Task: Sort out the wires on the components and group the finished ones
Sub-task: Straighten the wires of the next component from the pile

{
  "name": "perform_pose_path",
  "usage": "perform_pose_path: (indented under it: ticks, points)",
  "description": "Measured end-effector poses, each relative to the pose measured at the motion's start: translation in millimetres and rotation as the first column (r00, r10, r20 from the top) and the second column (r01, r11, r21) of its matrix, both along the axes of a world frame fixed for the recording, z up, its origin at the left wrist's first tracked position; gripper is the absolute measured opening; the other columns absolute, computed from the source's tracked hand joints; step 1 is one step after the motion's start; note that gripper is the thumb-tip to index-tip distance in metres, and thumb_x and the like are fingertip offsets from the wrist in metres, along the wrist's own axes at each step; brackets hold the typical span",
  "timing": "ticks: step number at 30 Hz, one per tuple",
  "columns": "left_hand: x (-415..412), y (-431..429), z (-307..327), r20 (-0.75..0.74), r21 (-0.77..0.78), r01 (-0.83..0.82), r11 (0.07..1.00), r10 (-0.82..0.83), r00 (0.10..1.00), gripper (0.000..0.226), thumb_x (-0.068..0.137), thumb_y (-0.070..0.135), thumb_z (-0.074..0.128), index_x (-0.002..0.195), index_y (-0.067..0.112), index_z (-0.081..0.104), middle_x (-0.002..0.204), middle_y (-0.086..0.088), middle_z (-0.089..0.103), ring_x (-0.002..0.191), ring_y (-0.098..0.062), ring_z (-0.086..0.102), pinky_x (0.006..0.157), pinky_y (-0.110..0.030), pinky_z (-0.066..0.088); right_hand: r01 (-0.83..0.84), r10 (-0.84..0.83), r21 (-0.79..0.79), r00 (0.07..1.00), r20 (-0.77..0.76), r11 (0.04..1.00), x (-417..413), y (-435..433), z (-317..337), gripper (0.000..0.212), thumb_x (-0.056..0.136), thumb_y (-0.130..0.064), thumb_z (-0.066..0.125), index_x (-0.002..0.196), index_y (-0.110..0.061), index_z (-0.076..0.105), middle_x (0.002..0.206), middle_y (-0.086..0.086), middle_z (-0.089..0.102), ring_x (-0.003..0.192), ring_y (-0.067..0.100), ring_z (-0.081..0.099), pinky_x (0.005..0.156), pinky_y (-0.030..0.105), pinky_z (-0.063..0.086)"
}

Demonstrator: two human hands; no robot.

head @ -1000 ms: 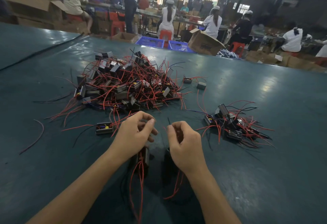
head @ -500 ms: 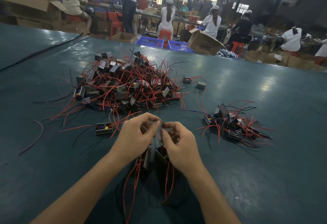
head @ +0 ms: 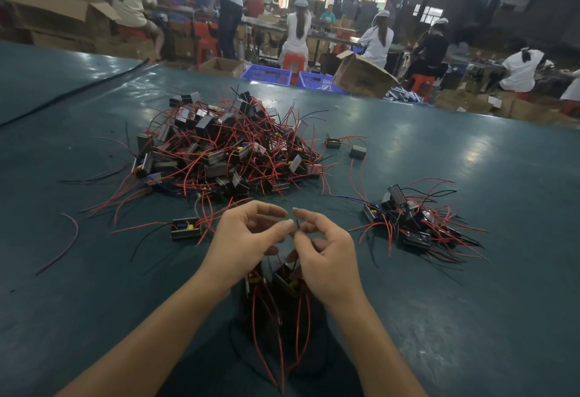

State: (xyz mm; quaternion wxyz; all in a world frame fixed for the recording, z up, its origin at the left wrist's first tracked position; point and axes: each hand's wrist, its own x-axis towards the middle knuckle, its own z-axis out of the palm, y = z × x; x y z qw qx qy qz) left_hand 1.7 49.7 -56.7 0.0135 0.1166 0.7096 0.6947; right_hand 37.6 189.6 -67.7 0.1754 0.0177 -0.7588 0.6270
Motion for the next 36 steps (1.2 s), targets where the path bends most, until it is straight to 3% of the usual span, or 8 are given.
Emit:
perform_pose_path:
  ticks: [3, 8, 12, 16, 23, 26, 32, 36]
  points:
    - [0.4, 0.6, 1.3, 0.054, 0.058, -0.001, 0.998, -0.002, 0.999, 0.012, 0.079, 0.014, 0.078, 0.089, 0.019, 0.073, 0.081, -0.002, 0.076, 0.077, -0.013, 0.072, 0.059, -0.021, 0.055, 0.052, -0.051, 0.059, 0.998, -0.020, 0.997, -1.5, 0.2, 0.2, 0.025, 0.092, -0.007, 0.062, 0.102, -0.029, 0.067, 0.074, -0.007, 0.065, 0.054, 0.010, 0.065, 0.049, 0.019, 0.050]
    - [1.0, 1.1, 2.7, 0.048, 0.066, -0.033, 0.997, 0.030, 0.998, 0.010, 0.079, 0.013, 0.078, 0.087, 0.017, 0.074, 0.079, -0.003, 0.075, 0.073, -0.015, 0.072, 0.062, -0.021, 0.057, 0.139, -0.127, 0.144, 0.988, -0.088, 0.980, -2.6, 1.5, 1.2, 0.017, 0.089, -0.011, 0.068, 0.085, -0.027, 0.067, 0.071, -0.009, 0.068, 0.069, 0.004, 0.064, 0.062, 0.011, 0.048]
    - [3.1, 1.2, 4.2, -0.049, -0.013, -0.030, 0.999, 0.029, 0.998, 0.010, 0.081, 0.014, 0.076, 0.089, 0.020, 0.074, 0.079, 0.004, 0.076, 0.073, -0.008, 0.072, 0.063, -0.012, 0.052, 0.137, -0.129, 0.121, 0.989, -0.068, 0.983, -2.8, 1.9, 2.1, 0.011, 0.089, -0.015, 0.069, 0.086, -0.025, 0.067, 0.076, -0.008, 0.070, 0.070, 0.007, 0.066, 0.063, 0.019, 0.053]
    - [4.7, 2.8, 4.2, -0.112, -0.053, -0.031, 0.998, 0.025, 0.993, 0.014, 0.084, 0.009, 0.073, 0.090, 0.022, 0.073, 0.080, 0.007, 0.076, 0.074, -0.007, 0.072, 0.066, -0.015, 0.054, 0.114, -0.110, 0.123, 0.993, -0.042, 0.986, -1.6, -0.2, 3.1, 0.007, 0.090, -0.014, 0.067, 0.092, -0.020, 0.070, 0.081, -0.008, 0.071, 0.070, 0.015, 0.068, 0.065, 0.030, 0.058]
    - [6.6, 2.1, 1.3, -0.189, -0.164, -0.038, 0.986, 0.006, 0.982, 0.021, 0.089, 0.007, 0.067, 0.100, 0.024, 0.072, 0.081, 0.004, 0.076, 0.076, -0.009, 0.073, 0.074, -0.027, 0.059, 0.120, -0.099, 0.208, 0.989, -0.110, 0.971, -0.6, -0.6, 3.7, 0.007, 0.090, -0.013, 0.068, 0.086, -0.018, 0.073, 0.073, -0.010, 0.070, 0.066, 0.005, 0.066, 0.060, 0.015, 0.050]
    - [4.6, 2.2, 1.2, -0.189, -0.218, -0.053, 0.975, 0.011, 0.982, 0.019, 0.090, 0.011, 0.066, 0.099, 0.026, 0.073, 0.081, 0.008, 0.075, 0.078, -0.005, 0.071, 0.074, -0.024, 0.057, 0.142, -0.116, 0.227, 0.985, -0.125, 0.964, -2.0, -0.5, 2.2, 0.007, 0.091, -0.013, 0.067, 0.089, -0.013, 0.074, 0.077, -0.008, 0.071, 0.068, 0.004, 0.065, 0.062, 0.011, 0.048]
    - [2.4, 1.1, -0.1, -0.133, -0.370, 0.055, 0.928, -0.112, 0.985, 0.014, 0.093, 0.023, 0.063, 0.091, 0.022, 0.076, 0.078, 0.007, 0.075, 0.076, -0.008, 0.070, 0.073, -0.029, 0.057, 0.140, -0.133, 0.075, 0.987, -0.084, 0.987, -2.2, 1.5, 4.2, 0.011, 0.090, -0.015, 0.069, 0.082, -0.018, 0.075, 0.071, -0.008, 0.073, 0.068, 0.005, 0.069, 0.063, 0.016, 0.052]
    - [0.7, 1.0, 0.0, -0.088, -0.325, 0.079, 0.943, -0.113, 0.990, 0.013, 0.092, 0.024, 0.064, 0.087, 0.020, 0.075, 0.076, 0.009, 0.074, 0.068, -0.007, 0.070, 0.063, -0.017, 0.053, 0.152, -0.141, 0.110, 0.985, -0.096, 0.982, -1.1, 2.7, 5.1, 0.013, 0.091, -0.019, 0.068, 0.080, -0.015, 0.074, 0.070, -0.008, 0.071, 0.067, 0.006, 0.067, 0.062, 0.013, 0.048]
